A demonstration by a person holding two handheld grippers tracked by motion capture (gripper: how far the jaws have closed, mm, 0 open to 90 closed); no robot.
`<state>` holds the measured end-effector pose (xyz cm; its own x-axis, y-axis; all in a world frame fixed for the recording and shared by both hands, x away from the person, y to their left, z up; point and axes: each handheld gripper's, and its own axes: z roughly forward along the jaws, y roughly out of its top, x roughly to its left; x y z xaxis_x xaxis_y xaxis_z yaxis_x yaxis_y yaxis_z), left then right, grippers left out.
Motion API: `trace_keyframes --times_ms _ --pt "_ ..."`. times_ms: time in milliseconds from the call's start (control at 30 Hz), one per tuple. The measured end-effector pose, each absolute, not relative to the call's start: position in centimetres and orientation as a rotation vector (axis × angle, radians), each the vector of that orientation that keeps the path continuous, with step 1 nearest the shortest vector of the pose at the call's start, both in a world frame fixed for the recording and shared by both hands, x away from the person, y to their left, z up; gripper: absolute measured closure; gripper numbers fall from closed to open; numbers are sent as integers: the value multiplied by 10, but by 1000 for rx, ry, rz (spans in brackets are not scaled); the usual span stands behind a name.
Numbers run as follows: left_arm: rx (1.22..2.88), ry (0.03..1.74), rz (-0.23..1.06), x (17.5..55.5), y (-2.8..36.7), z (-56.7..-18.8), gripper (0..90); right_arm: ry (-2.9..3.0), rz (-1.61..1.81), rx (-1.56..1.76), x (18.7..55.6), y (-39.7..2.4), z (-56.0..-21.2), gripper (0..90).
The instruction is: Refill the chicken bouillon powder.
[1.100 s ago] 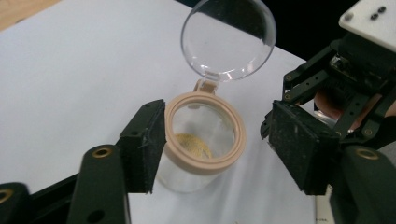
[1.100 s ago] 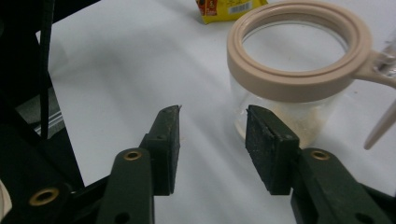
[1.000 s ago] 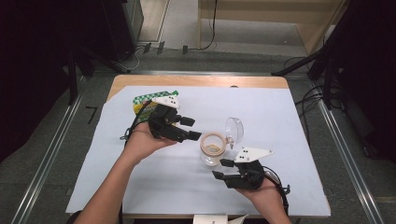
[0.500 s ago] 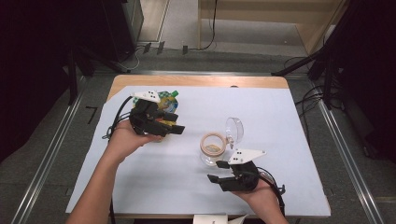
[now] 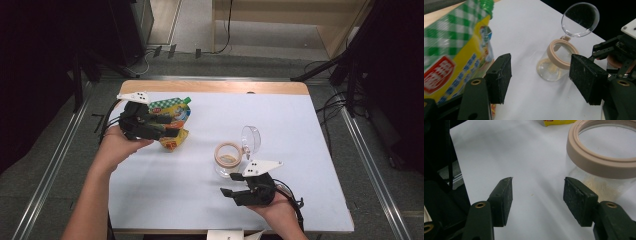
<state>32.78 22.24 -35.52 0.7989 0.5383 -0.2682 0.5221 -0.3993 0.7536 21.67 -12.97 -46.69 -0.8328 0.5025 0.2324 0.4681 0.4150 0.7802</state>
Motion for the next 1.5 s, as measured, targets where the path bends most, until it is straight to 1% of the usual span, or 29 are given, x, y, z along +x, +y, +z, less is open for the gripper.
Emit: trace_keyframes --times_ms 267,933,1067,1167,1267,1333,1433,1500 --pt "2087 832 66 329 243 -361 351 2627 1410 892 217 -127 -469 416" --pt "2009 918 78 329 293 -367 354 2638 1412 881 217 -125 -471 416" --pt "2010 953 87 330 299 -371 353 2643 1409 878 217 -124 -471 417" --pt "1994 958 67 334 299 -377 354 2645 1408 877 217 -123 -471 417" --pt "2000 990 69 341 292 -385 402 2646 1410 873 217 -122 -471 417" --pt "1984 973 64 344 286 -389 445 2652 1410 864 216 -120 -472 417" --pt "1996 954 72 348 276 -396 468 2654 1415 862 216 -118 -472 417" --pt "2013 954 61 350 270 -400 503 2656 1423 848 216 -115 -472 418"
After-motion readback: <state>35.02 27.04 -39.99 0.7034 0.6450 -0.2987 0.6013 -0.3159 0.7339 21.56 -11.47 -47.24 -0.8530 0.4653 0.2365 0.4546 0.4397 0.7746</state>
